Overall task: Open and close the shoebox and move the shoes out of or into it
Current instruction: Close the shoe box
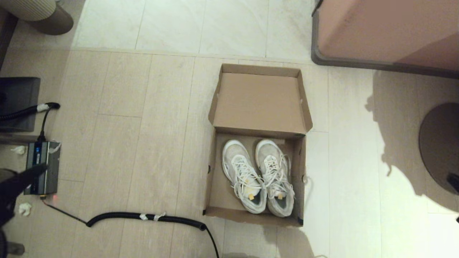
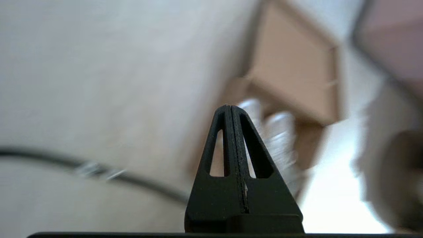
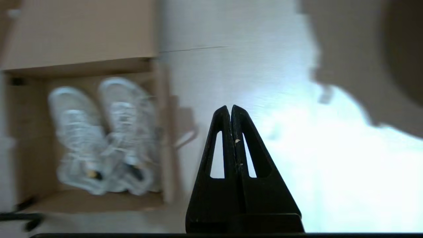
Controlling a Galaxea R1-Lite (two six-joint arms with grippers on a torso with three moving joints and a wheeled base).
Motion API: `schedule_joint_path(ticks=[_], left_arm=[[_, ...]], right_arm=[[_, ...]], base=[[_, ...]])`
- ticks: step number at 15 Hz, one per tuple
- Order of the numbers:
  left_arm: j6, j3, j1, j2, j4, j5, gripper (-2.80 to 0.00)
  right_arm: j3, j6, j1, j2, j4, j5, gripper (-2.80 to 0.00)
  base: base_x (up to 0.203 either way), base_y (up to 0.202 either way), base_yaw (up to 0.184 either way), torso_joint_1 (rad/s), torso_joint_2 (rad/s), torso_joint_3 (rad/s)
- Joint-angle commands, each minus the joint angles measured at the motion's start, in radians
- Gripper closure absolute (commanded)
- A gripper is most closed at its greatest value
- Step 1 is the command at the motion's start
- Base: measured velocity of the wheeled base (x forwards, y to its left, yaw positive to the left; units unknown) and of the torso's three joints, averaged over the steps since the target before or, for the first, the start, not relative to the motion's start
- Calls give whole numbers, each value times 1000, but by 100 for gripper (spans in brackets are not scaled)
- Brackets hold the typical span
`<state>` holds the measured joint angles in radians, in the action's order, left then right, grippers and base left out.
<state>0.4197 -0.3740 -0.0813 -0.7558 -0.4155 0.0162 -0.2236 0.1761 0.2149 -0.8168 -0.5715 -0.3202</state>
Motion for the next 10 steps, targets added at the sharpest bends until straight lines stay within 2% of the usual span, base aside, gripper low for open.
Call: schedule_joint_path(ticks=[1,3,4,5,6,8,10], left_arm=[[-50,114,53,269,32,-1,0],[-173,197,71,451,159,-1,0],[-245,219,76,552,262,-1,0],[-315,238,79,650,375,-3,0],[-371,251,81,718,489,-5,0],[-457,279,86,763,608,-14,0],[-474,287,87,748,633,-19,0]], right_arm=[[68,-16,-80,314,113,-4,0],[127,-86,-123,500,308,-6,0],[164,-144,-148,562,396,0,0],[186,-198,-169,592,470,46,0],[182,-207,-175,595,521,122,0],[158,-228,-182,609,652,211,0],[140,-233,-183,583,701,244,0]], base=[[0,0,0,0,0,0],[0,0,0,0,0,0],[0,0,0,0,0,0],[0,0,0,0,0,0],[0,0,0,0,0,0],[0,0,0,0,0,0],[0,0,0,0,0,0]])
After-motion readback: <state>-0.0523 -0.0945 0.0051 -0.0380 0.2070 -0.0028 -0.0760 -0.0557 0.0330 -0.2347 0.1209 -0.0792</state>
